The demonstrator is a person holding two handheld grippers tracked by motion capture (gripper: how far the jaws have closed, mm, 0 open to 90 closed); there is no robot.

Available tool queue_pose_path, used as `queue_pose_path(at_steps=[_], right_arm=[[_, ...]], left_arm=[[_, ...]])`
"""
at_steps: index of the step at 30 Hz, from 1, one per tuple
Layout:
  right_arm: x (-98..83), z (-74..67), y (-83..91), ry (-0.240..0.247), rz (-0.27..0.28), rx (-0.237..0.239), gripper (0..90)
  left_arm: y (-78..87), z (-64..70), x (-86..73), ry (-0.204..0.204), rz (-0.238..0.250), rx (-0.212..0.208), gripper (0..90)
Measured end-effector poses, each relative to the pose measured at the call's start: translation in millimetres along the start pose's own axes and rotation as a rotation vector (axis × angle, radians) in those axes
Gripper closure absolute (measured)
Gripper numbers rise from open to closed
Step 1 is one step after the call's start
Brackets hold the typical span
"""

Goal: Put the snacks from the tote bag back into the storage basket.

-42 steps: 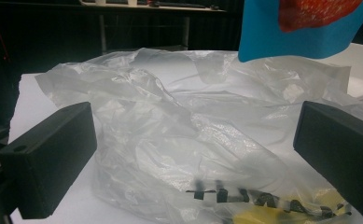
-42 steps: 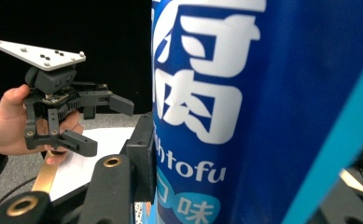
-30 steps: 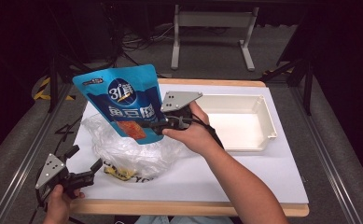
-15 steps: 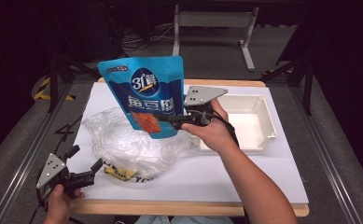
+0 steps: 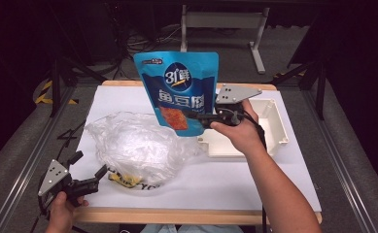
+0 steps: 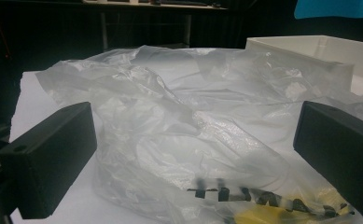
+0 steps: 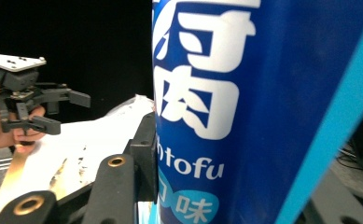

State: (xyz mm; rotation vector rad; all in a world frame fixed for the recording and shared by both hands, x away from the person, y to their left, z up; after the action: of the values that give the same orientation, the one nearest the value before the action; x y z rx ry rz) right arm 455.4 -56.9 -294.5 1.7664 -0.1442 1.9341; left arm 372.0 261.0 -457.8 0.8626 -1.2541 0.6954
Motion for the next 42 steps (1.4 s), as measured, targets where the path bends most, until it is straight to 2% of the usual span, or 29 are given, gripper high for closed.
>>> queue_pose_path(at_steps=[4, 5, 12, 19, 27, 32, 34, 41, 42], right_arm=[[-3.4, 8.0, 7.8, -0.006, -0.005, -0.021, 55.2], [-6.6, 15.0, 14.4, -0.009, -0.011, -0.041, 55.2], [-14.7, 33.5, 31.2, -0.027, -0.015, -0.088, 55.2], [-19.5, 51.3, 45.1, -0.037, -0.010, -0.118, 55.1], [-29.5, 74.2, 63.0, -0.042, -0.030, -0.175, 55.0], [-35.2, 83.0, 69.7, -0.042, -0.044, -0.202, 55.0], [-41.9, 91.2, 75.8, -0.052, -0.061, -0.220, 55.1], [-51.8, 103.7, 85.7, -0.067, -0.075, -0.247, 55.0], [-53.6, 105.9, 87.4, -0.070, -0.078, -0.253, 55.0]], left_arm=[[-0.3, 0.1, 0.0, 0.000, 0.000, 0.000, 0.2], [-0.2, 0.2, -0.3, 0.000, -0.005, -0.002, 0.2], [-0.7, 0.3, -0.5, 0.001, -0.004, 0.000, 0.2], [-0.6, 0.2, -0.7, 0.000, -0.005, 0.002, 0.2], [-0.5, 0.0, -1.1, -0.001, -0.011, 0.001, 0.2], [-0.9, 0.1, -1.1, -0.002, -0.008, 0.004, 0.2], [-1.1, 0.1, -1.2, -0.003, -0.009, 0.005, 0.2], [-1.0, -0.2, -1.8, -0.003, -0.017, 0.004, 0.2], [-1.6, 0.0, -1.2, -0.001, -0.006, 0.005, 0.2]])
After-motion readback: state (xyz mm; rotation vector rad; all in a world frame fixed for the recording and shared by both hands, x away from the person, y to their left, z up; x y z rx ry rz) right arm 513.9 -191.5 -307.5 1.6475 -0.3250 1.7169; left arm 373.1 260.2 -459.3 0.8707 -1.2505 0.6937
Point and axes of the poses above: each handheld gripper's, and its own axes: y roughly backward along the jaws, x roughly out of its top, z roughly to its right, the point moved 9 cm from there along -y, roughly forward along the jaws
